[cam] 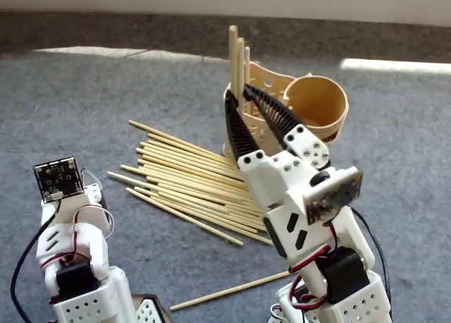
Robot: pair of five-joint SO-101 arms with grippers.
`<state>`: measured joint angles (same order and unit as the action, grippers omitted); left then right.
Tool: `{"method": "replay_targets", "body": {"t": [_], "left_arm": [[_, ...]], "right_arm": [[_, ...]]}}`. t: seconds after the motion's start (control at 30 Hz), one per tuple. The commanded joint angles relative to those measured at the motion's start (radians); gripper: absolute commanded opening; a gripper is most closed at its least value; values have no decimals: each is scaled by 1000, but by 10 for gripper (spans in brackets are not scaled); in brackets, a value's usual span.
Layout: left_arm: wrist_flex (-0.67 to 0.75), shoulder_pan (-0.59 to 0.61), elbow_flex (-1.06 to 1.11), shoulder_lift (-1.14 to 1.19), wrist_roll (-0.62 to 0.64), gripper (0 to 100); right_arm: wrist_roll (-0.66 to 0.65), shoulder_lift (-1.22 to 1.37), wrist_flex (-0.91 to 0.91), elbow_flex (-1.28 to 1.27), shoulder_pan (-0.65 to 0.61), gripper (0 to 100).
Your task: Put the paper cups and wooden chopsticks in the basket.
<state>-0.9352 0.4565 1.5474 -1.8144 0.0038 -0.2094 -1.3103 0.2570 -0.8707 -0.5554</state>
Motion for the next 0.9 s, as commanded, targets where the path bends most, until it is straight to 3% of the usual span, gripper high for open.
{"method": "replay_targets", "body": {"t": [0.0,0.17,0.4,0.77,0.87], "left_arm": [[23,-15,-7,-2,3,98],[23,-15,-7,-2,3,98],[23,-15,-7,-2,3,98],[23,-15,-7,-2,3,98],[23,-15,-7,-2,3,98]], "right_arm": [[6,-18,-136,50,33,5],[6,47,-239,50,73,5],[11,335,-378,54,153,5],[12,421,-378,-77,165,7],[12,415,-377,-99,165,50]]}}
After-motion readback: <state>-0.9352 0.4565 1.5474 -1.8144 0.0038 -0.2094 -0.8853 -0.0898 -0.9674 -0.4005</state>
